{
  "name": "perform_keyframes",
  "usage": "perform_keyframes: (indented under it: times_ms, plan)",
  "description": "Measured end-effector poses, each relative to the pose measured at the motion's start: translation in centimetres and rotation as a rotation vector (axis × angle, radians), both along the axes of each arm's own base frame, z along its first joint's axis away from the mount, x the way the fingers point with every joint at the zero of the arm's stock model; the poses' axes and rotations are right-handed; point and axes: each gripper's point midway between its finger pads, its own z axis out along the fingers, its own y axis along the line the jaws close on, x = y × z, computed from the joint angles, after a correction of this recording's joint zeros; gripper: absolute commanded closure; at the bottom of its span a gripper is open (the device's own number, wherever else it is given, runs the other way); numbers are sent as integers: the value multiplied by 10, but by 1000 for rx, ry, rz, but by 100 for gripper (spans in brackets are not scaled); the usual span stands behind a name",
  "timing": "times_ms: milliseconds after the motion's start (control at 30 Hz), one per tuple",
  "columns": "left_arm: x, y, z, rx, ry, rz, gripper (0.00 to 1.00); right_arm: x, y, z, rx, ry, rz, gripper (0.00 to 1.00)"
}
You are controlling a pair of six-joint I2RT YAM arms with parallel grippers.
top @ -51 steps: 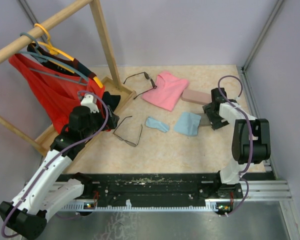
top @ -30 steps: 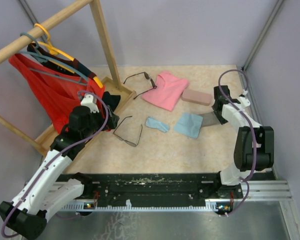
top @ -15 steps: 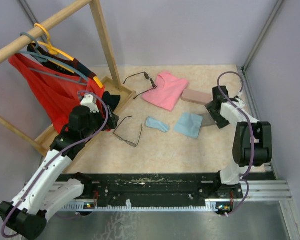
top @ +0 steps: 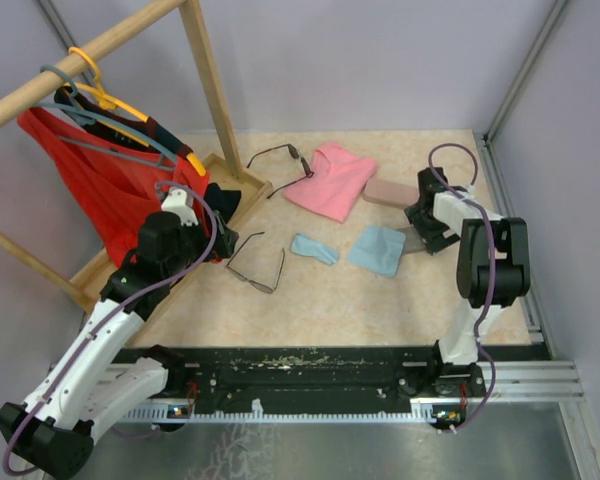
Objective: Organize the sunglasses
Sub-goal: Pick up the sunglasses case from the center of the board.
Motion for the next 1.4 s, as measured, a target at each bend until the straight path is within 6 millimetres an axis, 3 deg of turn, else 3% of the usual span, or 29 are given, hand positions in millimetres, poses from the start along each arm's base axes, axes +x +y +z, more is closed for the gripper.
perform_keyframes:
  times_ms: [233, 433, 600, 767, 967, 1133, 1400]
  plan:
    - [0, 0, 0, 0, 0, 0, 0, -2, -4, -1, -20, 13, -13, 24]
    - [0, 0, 0, 0, 0, 1, 0, -4, -18, 5, -99, 2, -45, 42]
    - [0, 0, 0, 0, 0, 1, 0, -7, -41, 35, -222, -59, -76, 44]
    - [0, 1, 0, 2, 0, 4, 0, -9, -59, 79, -341, -144, -90, 50]
    - [0, 1, 0, 2, -1, 5, 0, -17, -59, 107, -416, -171, -19, 53]
    - [0, 1, 0, 2, -1, 5, 0, -26, -25, 116, -375, -181, 235, 58]
    - [1, 0, -2, 4, 7, 1, 0, -57, 97, 100, -226, -196, 795, 59]
